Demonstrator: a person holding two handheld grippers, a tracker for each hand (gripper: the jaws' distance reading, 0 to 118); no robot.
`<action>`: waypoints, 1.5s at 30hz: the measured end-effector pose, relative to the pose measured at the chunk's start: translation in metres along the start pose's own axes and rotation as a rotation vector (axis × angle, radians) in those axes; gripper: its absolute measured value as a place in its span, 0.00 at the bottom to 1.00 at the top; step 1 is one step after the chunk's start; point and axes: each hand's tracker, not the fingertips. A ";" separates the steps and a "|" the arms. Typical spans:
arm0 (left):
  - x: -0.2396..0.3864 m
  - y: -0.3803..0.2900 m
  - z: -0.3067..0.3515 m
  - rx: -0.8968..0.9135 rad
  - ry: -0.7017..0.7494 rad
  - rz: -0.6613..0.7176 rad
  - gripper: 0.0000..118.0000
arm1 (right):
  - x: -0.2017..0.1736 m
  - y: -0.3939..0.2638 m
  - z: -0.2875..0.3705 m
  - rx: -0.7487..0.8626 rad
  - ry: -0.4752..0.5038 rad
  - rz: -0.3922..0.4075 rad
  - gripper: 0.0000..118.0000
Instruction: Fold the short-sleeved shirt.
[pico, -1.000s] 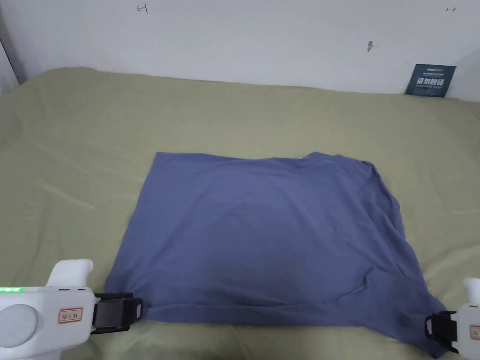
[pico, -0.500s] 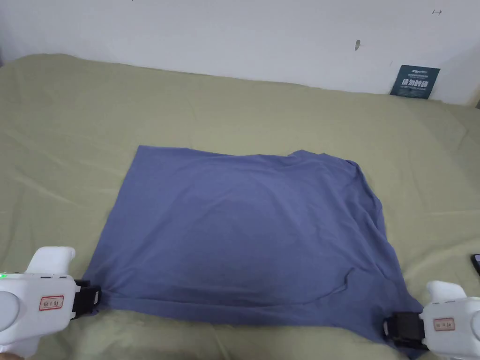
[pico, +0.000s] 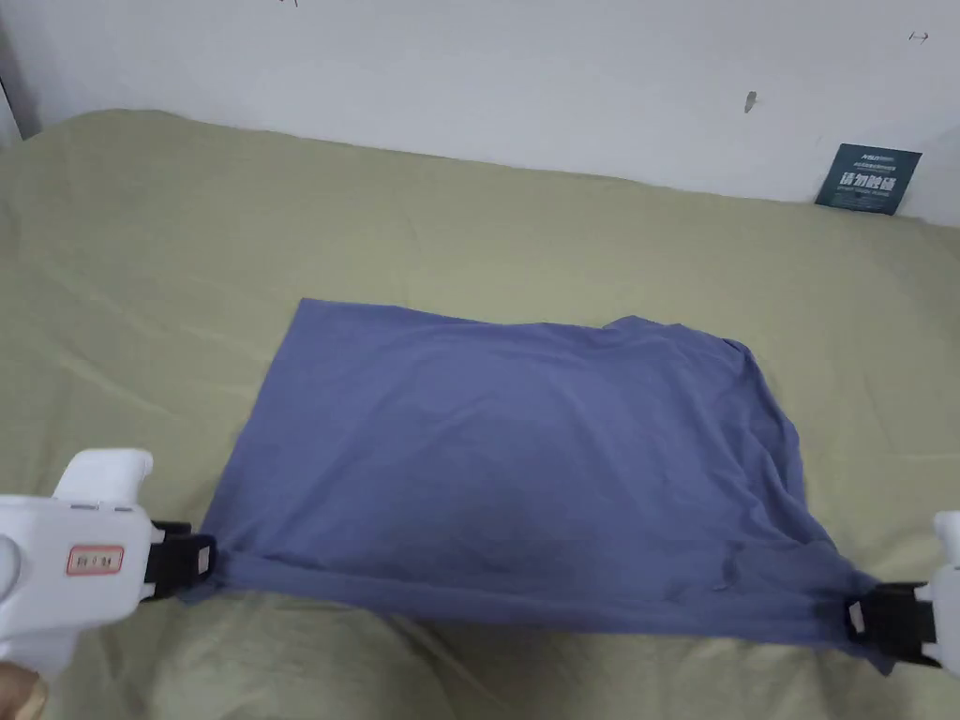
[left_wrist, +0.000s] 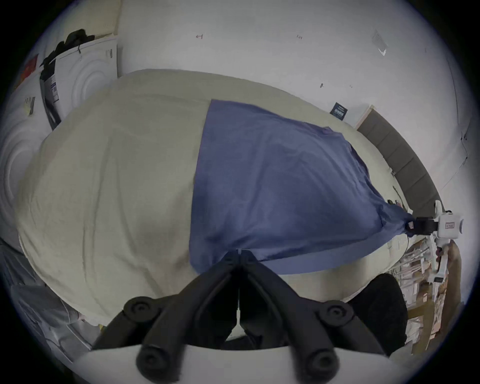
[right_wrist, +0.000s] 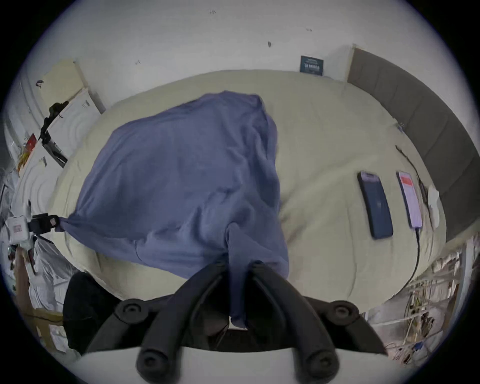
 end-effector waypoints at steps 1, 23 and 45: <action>0.000 0.014 -0.004 0.006 0.006 -0.018 0.00 | 0.001 0.015 -0.003 -0.005 0.000 0.014 0.08; -0.019 0.135 -0.102 -0.092 0.095 -0.025 0.74 | 0.012 0.130 -0.108 -0.064 -0.013 -0.018 0.75; -0.016 0.046 -0.070 0.025 0.061 0.089 0.59 | -0.001 0.008 -0.048 -0.023 0.005 0.012 0.00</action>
